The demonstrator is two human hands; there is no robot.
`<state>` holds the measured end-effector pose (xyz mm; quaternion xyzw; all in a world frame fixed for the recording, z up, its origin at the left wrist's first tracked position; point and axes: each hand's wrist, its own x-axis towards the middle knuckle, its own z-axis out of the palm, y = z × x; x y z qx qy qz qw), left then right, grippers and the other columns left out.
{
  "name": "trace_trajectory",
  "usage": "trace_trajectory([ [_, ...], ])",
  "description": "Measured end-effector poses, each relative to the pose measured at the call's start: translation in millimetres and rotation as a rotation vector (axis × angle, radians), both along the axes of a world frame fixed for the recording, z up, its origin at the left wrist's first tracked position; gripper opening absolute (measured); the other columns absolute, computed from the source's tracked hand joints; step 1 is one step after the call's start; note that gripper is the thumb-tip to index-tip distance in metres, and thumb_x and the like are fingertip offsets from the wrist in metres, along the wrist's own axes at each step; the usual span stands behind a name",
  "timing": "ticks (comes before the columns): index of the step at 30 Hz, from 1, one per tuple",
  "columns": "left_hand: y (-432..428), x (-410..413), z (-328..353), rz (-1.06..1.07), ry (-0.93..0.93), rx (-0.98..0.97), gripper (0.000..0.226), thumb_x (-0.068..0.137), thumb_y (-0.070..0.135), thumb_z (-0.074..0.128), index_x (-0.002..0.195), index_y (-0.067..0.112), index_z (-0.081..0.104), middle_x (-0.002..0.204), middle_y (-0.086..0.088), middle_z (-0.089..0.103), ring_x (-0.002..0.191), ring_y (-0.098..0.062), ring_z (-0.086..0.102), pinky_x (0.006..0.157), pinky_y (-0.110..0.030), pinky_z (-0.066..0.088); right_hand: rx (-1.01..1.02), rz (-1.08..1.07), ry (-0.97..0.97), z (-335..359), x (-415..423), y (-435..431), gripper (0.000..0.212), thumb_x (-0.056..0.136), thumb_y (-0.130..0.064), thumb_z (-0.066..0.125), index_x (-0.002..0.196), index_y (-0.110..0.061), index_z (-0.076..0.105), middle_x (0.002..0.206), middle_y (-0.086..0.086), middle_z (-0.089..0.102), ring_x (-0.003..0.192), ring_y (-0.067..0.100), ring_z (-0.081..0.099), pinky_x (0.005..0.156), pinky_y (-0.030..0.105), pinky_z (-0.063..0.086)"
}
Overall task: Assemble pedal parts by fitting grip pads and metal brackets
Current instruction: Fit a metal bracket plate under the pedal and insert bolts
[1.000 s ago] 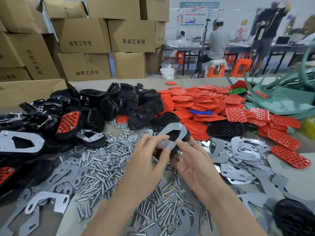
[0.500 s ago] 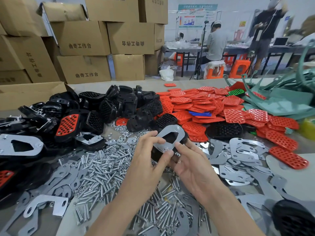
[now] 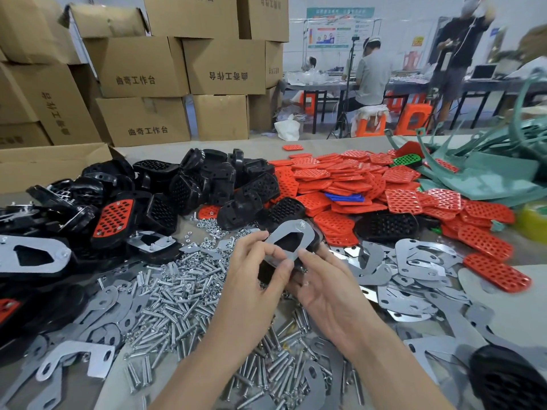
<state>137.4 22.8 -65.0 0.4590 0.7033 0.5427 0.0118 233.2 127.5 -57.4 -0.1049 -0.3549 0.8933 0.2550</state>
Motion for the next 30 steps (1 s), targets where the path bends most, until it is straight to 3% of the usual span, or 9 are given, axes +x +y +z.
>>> trace_trajectory([
  [5, -1.0, 5.7, 1.6, -0.034, 0.066, -0.014, 0.016, 0.101, 0.048, 0.046, 0.115, 0.052, 0.054, 0.140, 0.032, 0.034, 0.142, 0.004, 0.031, 0.103, -0.021, 0.035, 0.034, -0.037, -0.031, -0.3, 0.0, 0.8, 0.033, 0.101, -0.013, 0.059, 0.133, -0.008, 0.062, 0.122, 0.015, 0.074, 0.099, 0.023, 0.074, 0.080, 0.033, 0.062],
  [8, -0.7, 5.9, 3.9, -0.007, 0.071, -0.008, 0.012, 0.098, 0.056, 0.051, 0.107, 0.049, 0.049, 0.135, 0.032, 0.036, 0.138, 0.006, 0.034, 0.101, -0.016, 0.032, 0.014, -0.031, -0.014, 0.1, 0.1, 0.9, 0.026, 0.102, -0.009, 0.058, 0.127, -0.008, 0.065, 0.122, 0.016, 0.074, 0.098, 0.022, 0.075, 0.081, 0.033, 0.063],
  [11, -1.2, 4.9, 3.2, 0.000, 0.072, -0.001, 0.000, 0.098, 0.045, 0.055, 0.098, 0.045, 0.055, 0.131, 0.030, 0.037, 0.136, 0.005, 0.038, 0.099, -0.021, 0.037, 0.013, -0.019, -0.014, -0.6, -0.3, 0.6, 0.023, 0.104, -0.008, 0.055, 0.126, -0.010, 0.064, 0.121, 0.016, 0.074, 0.100, 0.024, 0.075, 0.085, 0.036, 0.063],
  [15, -2.3, 6.1, 3.2, -0.031, 0.073, -0.011, 0.019, 0.102, 0.032, 0.048, 0.110, 0.045, 0.060, 0.137, 0.029, 0.036, 0.140, 0.001, 0.035, 0.099, -0.021, 0.039, 0.056, -0.030, -0.034, -0.6, 0.4, 0.7, 0.032, 0.103, -0.012, 0.056, 0.135, -0.009, 0.061, 0.122, 0.014, 0.074, 0.100, 0.024, 0.074, 0.092, 0.041, 0.059],
  [18, -1.8, 9.1, 5.2, -0.029, 0.068, -0.004, 0.020, 0.098, 0.039, 0.048, 0.117, 0.046, 0.049, 0.139, 0.027, 0.037, 0.142, -0.001, 0.032, 0.105, -0.019, 0.030, 0.050, -0.022, -0.043, -0.2, 2.1, 1.0, 0.031, 0.103, -0.013, 0.058, 0.134, -0.010, 0.063, 0.115, 0.009, 0.076, 0.087, 0.015, 0.074, 0.083, 0.034, 0.060],
  [21, -1.2, 9.1, 6.6, -0.038, 0.046, -0.011, 0.011, 0.095, 0.040, 0.052, 0.102, 0.045, 0.057, 0.135, 0.024, 0.038, 0.143, 0.001, 0.030, 0.107, -0.020, 0.030, 0.043, -0.011, -0.030, 1.4, 3.2, 0.0, 0.027, 0.104, -0.010, 0.056, 0.131, -0.009, 0.064, 0.108, 0.008, 0.076, 0.079, 0.012, 0.074, 0.073, 0.029, 0.062],
  [24, -2.4, 9.5, 7.3, -0.074, 0.015, -0.044, 0.021, 0.092, 0.034, 0.052, 0.104, 0.048, 0.061, 0.141, 0.030, 0.032, 0.143, 0.004, 0.027, 0.107, -0.017, 0.031, 0.035, -0.025, -0.040, 1.9, 3.1, -0.5, 0.021, 0.104, -0.010, 0.057, 0.123, -0.010, 0.065, 0.106, 0.010, 0.074, 0.072, 0.014, 0.071, 0.068, 0.029, 0.059],
  [27, -4.2, 10.7, 7.2, -0.102, -0.010, -0.041, 0.031, 0.090, 0.034, 0.050, 0.117, 0.049, 0.047, 0.144, 0.033, 0.029, 0.143, 0.004, 0.027, 0.100, -0.014, 0.035, 0.030, -0.019, -0.056, 2.2, 2.9, -0.4, 0.029, 0.103, -0.012, 0.059, 0.132, -0.011, 0.064, 0.118, 0.012, 0.073, 0.068, 0.011, 0.063, 0.070, 0.029, 0.058],
  [30, -4.5, 9.7, 7.0, -0.100, 0.013, -0.051, 0.023, 0.092, 0.030, 0.051, 0.110, 0.044, 0.053, 0.143, 0.029, 0.030, 0.143, 0.002, 0.028, 0.101, -0.011, 0.032, 0.063, -0.011, -0.063, 1.9, 3.2, -0.2, 0.033, 0.104, -0.012, 0.056, 0.137, -0.010, 0.061, 0.124, 0.012, 0.074, 0.079, 0.013, 0.068, 0.077, 0.030, 0.058],
])
